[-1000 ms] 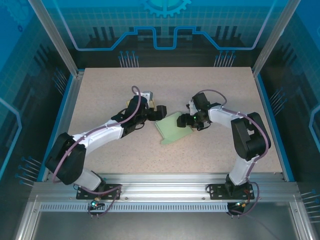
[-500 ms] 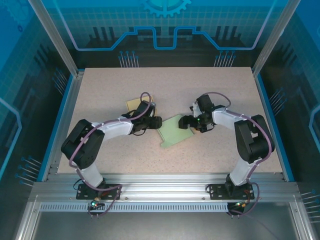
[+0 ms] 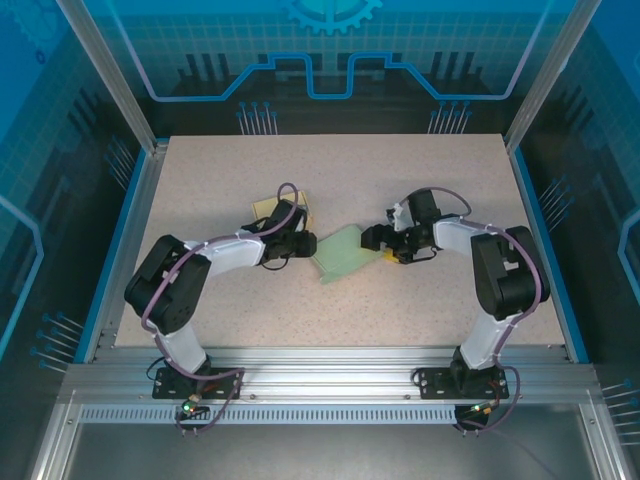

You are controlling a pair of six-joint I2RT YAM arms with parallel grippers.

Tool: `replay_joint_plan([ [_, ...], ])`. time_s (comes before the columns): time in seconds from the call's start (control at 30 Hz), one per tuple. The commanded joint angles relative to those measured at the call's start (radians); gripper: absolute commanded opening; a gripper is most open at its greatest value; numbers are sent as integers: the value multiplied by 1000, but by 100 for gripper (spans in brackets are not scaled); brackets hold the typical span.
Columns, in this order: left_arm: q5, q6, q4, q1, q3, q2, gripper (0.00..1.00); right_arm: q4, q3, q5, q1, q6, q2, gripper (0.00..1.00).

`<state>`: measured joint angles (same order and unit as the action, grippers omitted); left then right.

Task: Fold the paper box

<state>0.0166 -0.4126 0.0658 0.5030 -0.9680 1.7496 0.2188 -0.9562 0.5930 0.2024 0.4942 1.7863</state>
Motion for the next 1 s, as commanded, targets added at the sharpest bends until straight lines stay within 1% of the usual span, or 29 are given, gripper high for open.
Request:
replay_joint_plan([
  [0.0,-14,15,57,-22,38,39,30,-119,28,134,-3,63,66,90],
  [0.07,-23,17,53,-21,30,47,31,-181,35,180,-2,104,86,88],
  [0.17,-43,16,42,-21,22,61,31,-263,39,232,2,164,108,80],
  [0.27,-59,11,25,-22,26,61,31,-282,34,250,16,185,106,72],
  [0.4,-75,11,4,-22,30,44,35,-293,39,261,21,221,83,63],
  [0.53,-91,34,-7,-21,26,-5,45,-252,42,257,21,261,50,53],
  [0.63,-120,56,-28,-22,32,-75,53,-183,39,262,21,274,26,44],
  [0.73,-155,84,-115,-19,79,-164,63,-79,17,266,19,261,8,41],
  [0.83,-153,186,-290,3,182,-273,76,24,-21,258,17,236,-8,40],
  [0.9,-175,338,-436,45,265,-337,84,77,-44,251,18,225,-14,40],
  [0.97,-201,554,-523,121,338,-392,93,117,-63,246,18,220,-18,40],
])
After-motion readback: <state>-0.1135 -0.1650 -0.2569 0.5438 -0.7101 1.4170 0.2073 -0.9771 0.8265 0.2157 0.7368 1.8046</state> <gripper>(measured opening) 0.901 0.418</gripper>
